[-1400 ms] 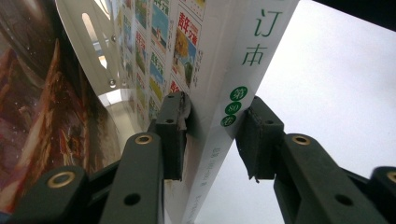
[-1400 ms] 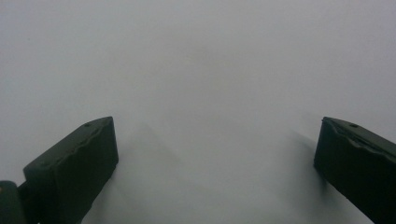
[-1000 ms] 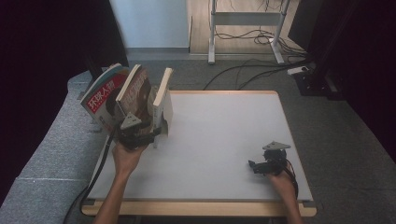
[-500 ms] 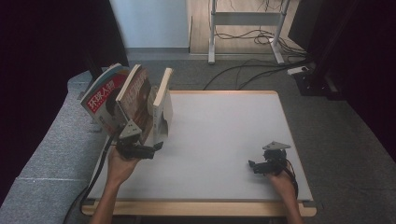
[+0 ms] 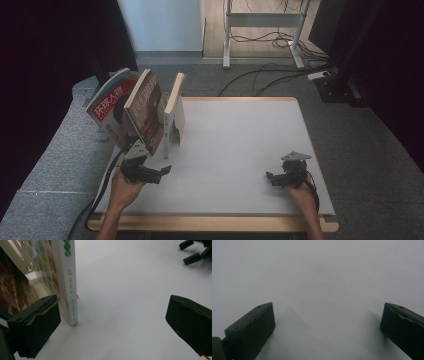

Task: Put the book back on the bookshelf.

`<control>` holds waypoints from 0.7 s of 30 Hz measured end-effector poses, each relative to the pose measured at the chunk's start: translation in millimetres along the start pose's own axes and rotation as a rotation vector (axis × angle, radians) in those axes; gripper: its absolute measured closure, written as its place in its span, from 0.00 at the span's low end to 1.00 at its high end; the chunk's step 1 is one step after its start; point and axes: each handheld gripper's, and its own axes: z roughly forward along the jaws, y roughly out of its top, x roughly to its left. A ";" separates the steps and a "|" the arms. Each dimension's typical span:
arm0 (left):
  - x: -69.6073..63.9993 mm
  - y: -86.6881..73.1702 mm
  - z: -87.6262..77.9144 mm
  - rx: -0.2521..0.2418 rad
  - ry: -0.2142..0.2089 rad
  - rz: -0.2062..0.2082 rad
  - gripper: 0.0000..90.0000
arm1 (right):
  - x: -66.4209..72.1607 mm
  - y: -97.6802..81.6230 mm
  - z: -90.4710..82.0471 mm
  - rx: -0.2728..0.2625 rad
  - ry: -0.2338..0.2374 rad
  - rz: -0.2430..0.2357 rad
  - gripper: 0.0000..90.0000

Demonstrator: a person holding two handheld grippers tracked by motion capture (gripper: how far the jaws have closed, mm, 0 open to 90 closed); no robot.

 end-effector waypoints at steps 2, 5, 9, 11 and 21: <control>-0.2 -5.5 2.9 0.013 -0.007 -0.004 0.00 | 0.0 0.0 0.0 0.000 0.000 0.000 0.00; -0.4 -12.3 7.0 0.021 -0.015 -0.008 0.00 | 0.0 0.0 0.0 0.000 0.000 0.000 0.00; -0.8 -20.7 13.8 0.029 -0.028 -0.017 0.00 | 0.0 0.0 0.0 0.000 0.000 0.000 0.00; -1.3 -23.8 17.9 0.033 -0.039 -0.022 0.00 | 0.0 0.0 0.0 0.000 0.000 0.000 0.00; -7.1 -35.6 39.1 0.061 -0.060 -0.021 0.00 | 0.0 -0.1 0.0 0.000 0.000 0.000 0.00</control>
